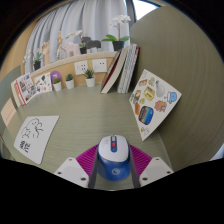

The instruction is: Arrange mouse

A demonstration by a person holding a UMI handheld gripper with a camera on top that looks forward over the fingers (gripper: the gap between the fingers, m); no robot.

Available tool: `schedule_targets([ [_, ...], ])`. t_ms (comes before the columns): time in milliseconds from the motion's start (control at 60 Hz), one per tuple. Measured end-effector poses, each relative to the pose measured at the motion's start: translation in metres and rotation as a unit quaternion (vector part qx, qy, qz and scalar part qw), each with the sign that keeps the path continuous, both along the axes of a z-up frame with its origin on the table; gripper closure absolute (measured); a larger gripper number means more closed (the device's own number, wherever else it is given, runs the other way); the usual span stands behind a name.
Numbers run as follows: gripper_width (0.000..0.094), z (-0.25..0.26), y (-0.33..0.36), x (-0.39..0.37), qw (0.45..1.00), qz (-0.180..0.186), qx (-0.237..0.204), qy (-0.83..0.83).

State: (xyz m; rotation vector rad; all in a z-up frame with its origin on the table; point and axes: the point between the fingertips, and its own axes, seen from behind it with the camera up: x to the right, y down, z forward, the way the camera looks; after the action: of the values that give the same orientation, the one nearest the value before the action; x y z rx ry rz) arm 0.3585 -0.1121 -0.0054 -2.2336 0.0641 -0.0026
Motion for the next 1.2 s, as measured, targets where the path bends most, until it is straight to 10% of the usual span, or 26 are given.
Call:
schedule_targets([
  [450,0.0578,0.024,0.004,0.000,0.997,-0.035,-0.062,0.009],
  [850,0.0581,0.275,0.066,-0.154,0.991,-0.050,0.120,-0.022],
  [1200,0.0581,0.099,0.085,-0.309,1.000,0.023,0.000,-0.011],
])
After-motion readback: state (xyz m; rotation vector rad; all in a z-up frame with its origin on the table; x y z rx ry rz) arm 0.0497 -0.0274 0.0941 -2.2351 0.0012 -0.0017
